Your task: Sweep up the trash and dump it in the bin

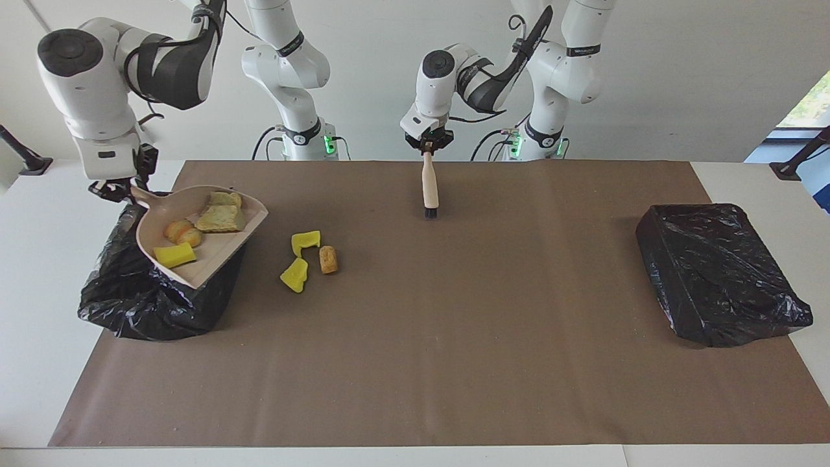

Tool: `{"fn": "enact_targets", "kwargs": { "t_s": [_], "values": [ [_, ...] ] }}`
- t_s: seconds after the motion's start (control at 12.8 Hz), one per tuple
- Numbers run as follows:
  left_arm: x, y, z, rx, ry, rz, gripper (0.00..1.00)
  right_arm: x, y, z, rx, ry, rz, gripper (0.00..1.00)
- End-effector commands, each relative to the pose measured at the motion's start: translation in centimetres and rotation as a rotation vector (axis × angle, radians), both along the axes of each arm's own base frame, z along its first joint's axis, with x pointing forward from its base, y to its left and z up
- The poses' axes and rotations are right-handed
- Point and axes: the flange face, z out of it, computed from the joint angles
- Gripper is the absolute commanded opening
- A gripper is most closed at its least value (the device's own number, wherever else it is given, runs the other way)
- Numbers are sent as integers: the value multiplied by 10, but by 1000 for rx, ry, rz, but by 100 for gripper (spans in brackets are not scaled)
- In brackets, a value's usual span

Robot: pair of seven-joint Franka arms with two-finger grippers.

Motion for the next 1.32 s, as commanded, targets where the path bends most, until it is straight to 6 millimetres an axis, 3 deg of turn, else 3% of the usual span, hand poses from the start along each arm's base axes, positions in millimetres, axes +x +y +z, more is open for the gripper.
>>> {"fn": "enact_targets", "kwargs": {
  "t_s": [0.0,0.16,0.31,0.39,0.47,0.7,0.86,1.09,1.25],
  "values": [
    [-13,3,-1,-5,-33,9,0,-3,-44,-2,-129,67,175,0],
    [-13,3,-5,0,-31,14,0,4,-43,-9,-280,149,369,0],
    [-11,3,-7,-3,-32,1,0,14,-21,-45,-397,242,510,0],
    [-7,3,-10,-4,-31,-13,2,15,-16,-49,-434,256,536,0],
    [-6,5,-11,-1,-25,-36,19,14,-2,-53,-472,279,577,0],
    [-2,6,-11,2,-21,-32,54,5,8,-57,-555,275,598,0],
    [26,12,-6,-5,-22,24,100,-4,17,-53,-675,223,533,0],
    [79,18,29,-39,-32,-46,100,-26,27,-46,-798,189,465,0],
    [120,32,54,26,-121,-112,100,-36,44,-13,-834,184,474,0]
  ]
}}
